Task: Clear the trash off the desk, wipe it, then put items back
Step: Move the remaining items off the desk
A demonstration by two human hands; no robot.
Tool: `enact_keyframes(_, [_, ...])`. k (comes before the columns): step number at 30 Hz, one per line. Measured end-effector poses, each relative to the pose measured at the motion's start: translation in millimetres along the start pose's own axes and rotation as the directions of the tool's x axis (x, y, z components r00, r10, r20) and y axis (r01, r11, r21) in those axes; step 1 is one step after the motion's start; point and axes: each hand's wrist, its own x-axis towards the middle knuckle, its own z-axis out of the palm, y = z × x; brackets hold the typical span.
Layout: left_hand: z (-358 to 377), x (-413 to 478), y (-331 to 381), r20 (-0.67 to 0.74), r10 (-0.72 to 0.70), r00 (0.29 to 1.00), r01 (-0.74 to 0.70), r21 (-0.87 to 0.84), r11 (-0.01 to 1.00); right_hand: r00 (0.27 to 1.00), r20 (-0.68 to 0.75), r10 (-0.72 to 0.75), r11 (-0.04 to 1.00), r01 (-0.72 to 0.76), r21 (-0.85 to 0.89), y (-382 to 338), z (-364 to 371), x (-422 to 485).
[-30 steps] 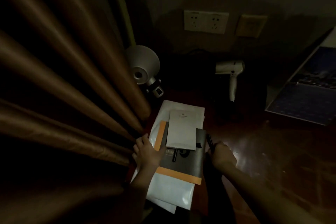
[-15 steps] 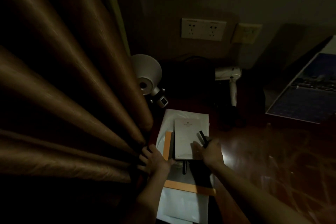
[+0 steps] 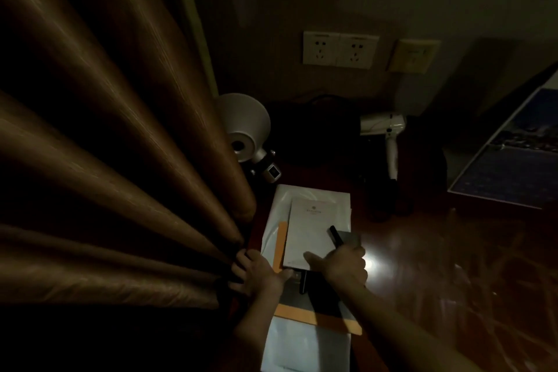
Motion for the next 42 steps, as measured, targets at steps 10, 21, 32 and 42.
enact_keyframes(10, [-1,0,-3,-0.009,0.025,1.000,-0.025,-0.017,1.000,0.986,0.157,-0.052,0.839,-0.043,0.543,23,-17,-6])
enact_keyframes(21, [-1,-5,-9,-0.090,0.081,0.993,-0.081,0.002,0.997,0.986,0.165,0.031,0.839,-0.115,0.531,49,-12,-24])
enact_keyframes(32, [-15,13,-30,0.199,0.226,0.954,-0.052,-0.630,0.775,0.973,0.216,0.082,0.768,-0.200,0.609,0,15,-34])
enact_keyframes(42, [-33,10,-39,0.310,0.388,0.868,-0.045,-0.728,0.684,0.944,0.252,0.214,0.753,-0.324,0.573,-19,37,-29])
